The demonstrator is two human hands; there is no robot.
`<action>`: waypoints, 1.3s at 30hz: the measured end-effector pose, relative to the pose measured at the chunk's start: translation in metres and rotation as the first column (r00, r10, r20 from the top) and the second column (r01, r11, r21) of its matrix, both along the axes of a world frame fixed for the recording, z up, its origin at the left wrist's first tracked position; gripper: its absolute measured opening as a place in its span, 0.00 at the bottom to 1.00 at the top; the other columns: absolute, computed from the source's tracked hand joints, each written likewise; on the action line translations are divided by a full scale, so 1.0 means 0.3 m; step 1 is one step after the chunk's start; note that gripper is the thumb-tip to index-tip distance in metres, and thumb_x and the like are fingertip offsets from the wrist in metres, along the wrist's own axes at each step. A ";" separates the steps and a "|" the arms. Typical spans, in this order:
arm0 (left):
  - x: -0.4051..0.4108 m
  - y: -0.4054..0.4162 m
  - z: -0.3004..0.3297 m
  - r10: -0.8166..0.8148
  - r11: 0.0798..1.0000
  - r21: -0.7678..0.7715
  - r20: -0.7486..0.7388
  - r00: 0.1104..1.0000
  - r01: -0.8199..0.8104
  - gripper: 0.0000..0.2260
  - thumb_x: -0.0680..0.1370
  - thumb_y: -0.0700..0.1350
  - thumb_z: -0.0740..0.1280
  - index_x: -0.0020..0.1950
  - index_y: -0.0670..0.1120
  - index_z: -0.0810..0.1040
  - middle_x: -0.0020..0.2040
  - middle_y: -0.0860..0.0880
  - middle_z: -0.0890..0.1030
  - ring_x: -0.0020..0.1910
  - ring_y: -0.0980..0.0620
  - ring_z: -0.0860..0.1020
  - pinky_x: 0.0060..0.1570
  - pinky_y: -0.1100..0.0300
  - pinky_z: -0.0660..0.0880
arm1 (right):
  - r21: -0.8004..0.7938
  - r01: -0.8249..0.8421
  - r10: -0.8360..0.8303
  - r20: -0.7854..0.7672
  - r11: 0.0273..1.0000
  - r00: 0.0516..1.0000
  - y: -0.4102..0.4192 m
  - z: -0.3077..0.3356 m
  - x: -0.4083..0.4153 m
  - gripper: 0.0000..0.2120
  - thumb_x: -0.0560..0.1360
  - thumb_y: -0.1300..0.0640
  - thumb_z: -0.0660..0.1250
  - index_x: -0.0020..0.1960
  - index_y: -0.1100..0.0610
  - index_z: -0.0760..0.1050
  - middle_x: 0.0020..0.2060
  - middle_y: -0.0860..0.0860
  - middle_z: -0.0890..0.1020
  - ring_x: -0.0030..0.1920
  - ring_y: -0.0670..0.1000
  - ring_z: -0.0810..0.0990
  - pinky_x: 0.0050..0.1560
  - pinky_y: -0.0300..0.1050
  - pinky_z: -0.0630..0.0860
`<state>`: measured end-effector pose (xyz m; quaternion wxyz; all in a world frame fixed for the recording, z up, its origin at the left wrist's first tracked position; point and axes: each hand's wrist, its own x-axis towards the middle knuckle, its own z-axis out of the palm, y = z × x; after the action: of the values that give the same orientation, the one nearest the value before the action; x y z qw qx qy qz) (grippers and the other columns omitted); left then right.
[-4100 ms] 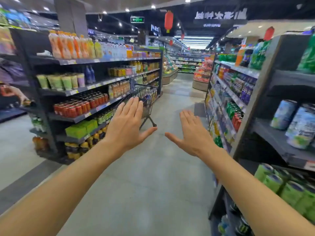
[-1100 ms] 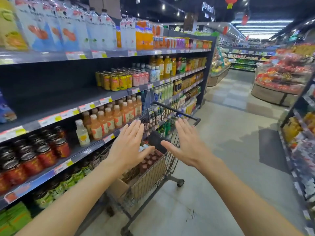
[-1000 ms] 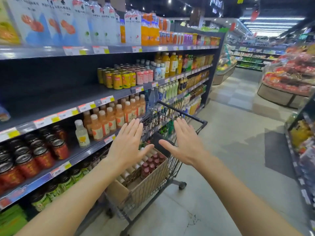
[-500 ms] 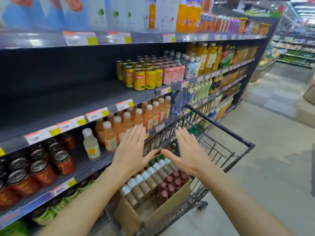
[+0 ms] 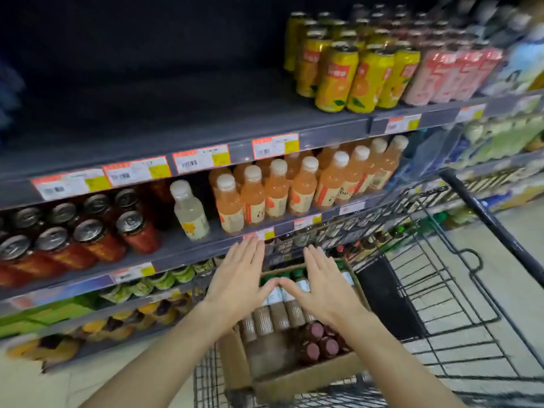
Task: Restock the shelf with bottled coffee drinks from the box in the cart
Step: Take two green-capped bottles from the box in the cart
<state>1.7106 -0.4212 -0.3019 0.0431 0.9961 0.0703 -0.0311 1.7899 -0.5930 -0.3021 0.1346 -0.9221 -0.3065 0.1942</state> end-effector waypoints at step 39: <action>0.224 -0.003 -1.114 0.696 0.480 -0.403 -0.366 0.618 -0.779 0.27 0.72 0.61 0.70 0.64 0.45 0.73 0.60 0.46 0.70 0.56 0.45 0.75 0.46 0.55 0.72 | -0.408 -0.018 -0.096 -0.258 0.913 0.961 0.281 -1.058 0.274 0.40 0.68 0.35 0.72 0.72 0.54 0.64 0.51 0.54 0.83 0.48 0.52 0.84 0.55 0.49 0.79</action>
<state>1.7779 -0.4219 -0.6359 0.3172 0.8092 0.4837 -0.1032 1.8720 -0.5088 -0.6195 -0.0152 -0.9003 -0.2192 0.3757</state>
